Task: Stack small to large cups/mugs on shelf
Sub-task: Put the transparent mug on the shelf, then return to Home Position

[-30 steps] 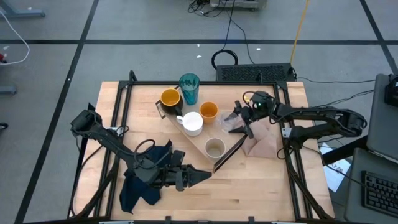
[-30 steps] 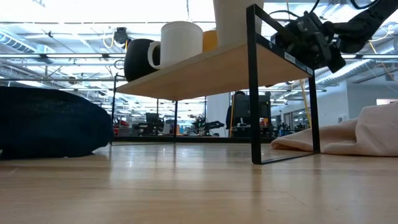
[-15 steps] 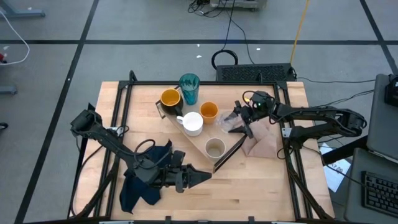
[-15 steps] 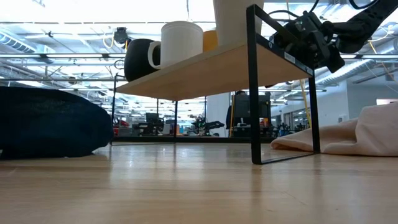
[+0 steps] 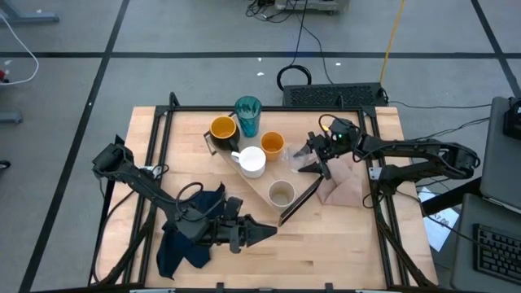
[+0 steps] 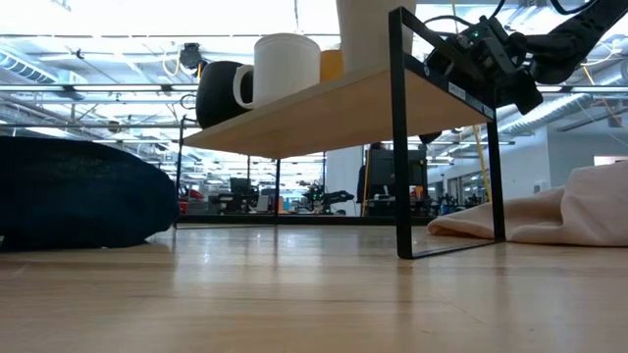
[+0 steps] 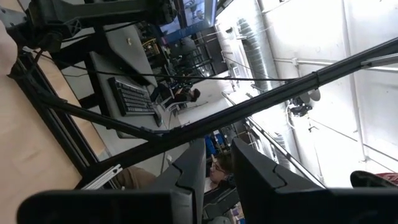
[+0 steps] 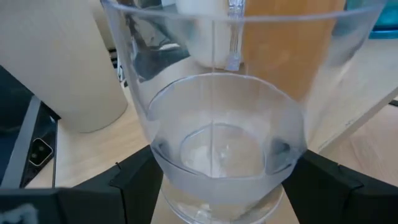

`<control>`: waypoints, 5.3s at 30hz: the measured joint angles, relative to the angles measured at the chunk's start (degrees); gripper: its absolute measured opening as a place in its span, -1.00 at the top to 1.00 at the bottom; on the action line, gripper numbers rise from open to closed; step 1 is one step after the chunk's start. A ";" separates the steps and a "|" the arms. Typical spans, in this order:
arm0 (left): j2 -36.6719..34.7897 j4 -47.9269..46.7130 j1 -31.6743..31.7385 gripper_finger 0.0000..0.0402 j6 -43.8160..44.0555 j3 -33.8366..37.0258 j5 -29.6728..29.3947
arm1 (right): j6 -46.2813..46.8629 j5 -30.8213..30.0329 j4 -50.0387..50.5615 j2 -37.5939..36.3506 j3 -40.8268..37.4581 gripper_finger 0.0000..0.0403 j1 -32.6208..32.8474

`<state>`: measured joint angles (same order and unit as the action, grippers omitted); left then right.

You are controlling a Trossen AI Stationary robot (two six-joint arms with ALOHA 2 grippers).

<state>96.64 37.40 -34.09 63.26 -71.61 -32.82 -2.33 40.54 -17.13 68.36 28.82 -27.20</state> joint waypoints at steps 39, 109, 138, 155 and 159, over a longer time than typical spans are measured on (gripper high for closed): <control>0.04 -1.67 0.00 0.62 0.22 0.00 1.46 | -7.43 6.17 -1.59 0.00 -0.04 -0.90 0.66; -1.21 -3.39 4.62 0.62 -9.07 0.04 3.22 | 37.70 12.03 -16.52 -29.91 0.04 -0.93 -8.35; -38.12 -60.79 3.69 0.92 -34.26 0.02 -21.39 | 47.65 8.98 -26.97 -38.25 8.48 0.81 -8.31; -37.27 -68.19 -2.59 1.00 -34.59 0.02 -36.80 | 17.22 -5.60 36.03 -46.06 23.33 1.00 -8.31; -33.66 -76.06 -3.23 1.00 -22.49 0.67 -40.46 | 13.09 -12.14 48.80 -46.02 23.32 1.00 -8.31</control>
<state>62.98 -38.66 -37.32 40.77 -70.94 -73.28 10.75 28.41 31.66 22.33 52.14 -35.51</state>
